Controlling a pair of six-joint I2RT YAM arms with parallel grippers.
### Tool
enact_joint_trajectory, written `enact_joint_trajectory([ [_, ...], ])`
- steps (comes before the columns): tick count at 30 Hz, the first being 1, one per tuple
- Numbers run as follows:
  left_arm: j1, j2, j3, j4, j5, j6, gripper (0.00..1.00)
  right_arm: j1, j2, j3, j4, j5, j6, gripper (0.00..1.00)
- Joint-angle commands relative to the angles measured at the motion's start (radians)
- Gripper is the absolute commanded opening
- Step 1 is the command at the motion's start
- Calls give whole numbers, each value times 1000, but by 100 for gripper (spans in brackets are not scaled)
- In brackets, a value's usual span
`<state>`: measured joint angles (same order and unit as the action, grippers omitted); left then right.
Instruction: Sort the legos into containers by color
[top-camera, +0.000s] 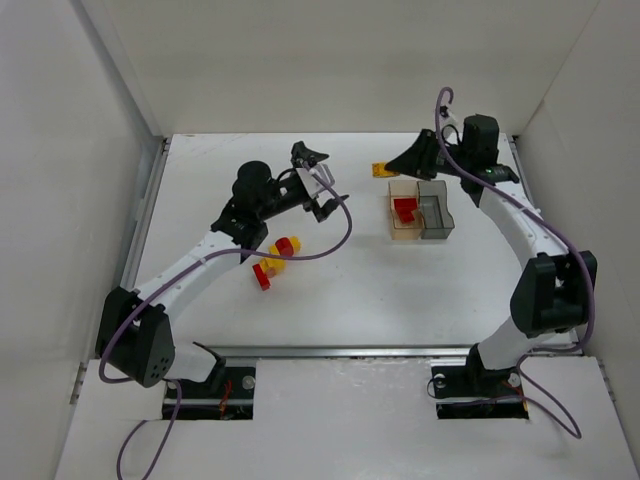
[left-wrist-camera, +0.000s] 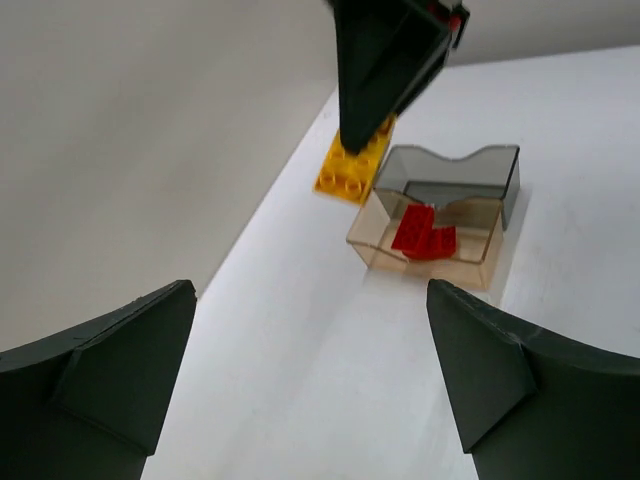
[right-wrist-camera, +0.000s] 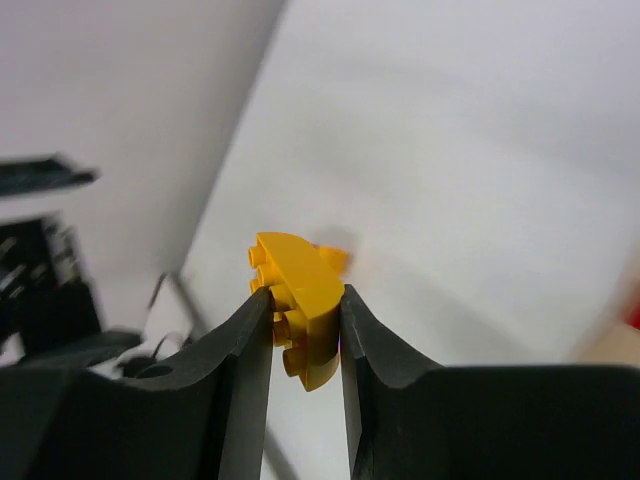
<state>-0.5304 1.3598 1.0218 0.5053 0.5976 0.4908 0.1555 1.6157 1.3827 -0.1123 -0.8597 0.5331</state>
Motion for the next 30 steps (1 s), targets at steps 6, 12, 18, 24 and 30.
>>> enact_joint_trajectory([
  [6,-2,-22,14,-217,-179,-63,100,-33,1,115,-510,878,-194,0],
  [12,-2,-41,-55,-183,-329,-89,100,-33,52,124,-575,1102,-203,0],
  [18,7,-41,-106,-217,-467,-92,100,-33,131,124,-596,1137,-222,2],
  [24,7,-51,-126,-329,-487,-97,100,-33,174,99,-572,1137,-222,36],
  [30,7,-71,-158,-384,-521,-83,100,-33,174,122,-572,1113,-240,58],
])
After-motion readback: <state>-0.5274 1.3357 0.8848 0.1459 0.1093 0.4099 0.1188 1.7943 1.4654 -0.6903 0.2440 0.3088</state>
